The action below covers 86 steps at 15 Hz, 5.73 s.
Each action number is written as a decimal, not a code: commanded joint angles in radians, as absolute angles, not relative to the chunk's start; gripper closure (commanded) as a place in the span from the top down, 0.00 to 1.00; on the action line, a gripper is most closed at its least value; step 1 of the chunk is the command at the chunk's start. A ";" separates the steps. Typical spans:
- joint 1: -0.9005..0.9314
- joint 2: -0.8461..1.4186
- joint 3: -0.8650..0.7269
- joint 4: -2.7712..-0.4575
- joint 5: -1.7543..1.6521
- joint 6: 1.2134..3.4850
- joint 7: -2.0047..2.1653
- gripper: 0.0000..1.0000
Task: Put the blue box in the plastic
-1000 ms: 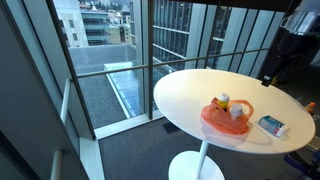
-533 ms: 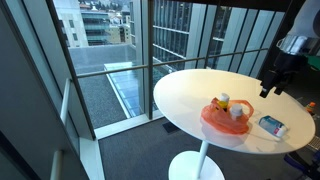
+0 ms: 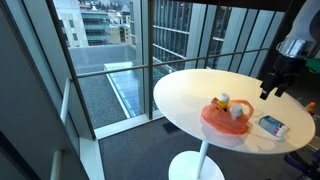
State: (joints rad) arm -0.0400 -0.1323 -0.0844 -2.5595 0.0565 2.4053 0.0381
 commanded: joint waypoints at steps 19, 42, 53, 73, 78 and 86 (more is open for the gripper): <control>-0.080 0.226 -0.165 -2.534 -0.108 2.646 0.251 1.00; -0.062 0.047 -0.106 -2.518 0.035 2.573 0.137 0.40; -0.059 0.086 -0.099 -2.522 0.023 2.601 0.160 0.40; 0.041 0.034 0.011 -2.471 -0.071 2.666 0.209 0.40; 0.048 0.082 0.026 -2.443 -0.033 2.733 0.178 0.40; 0.111 0.166 0.035 -2.435 -0.094 2.906 0.203 0.40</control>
State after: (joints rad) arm 0.0940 0.1286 0.0419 -2.4506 -0.0528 2.8518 0.1756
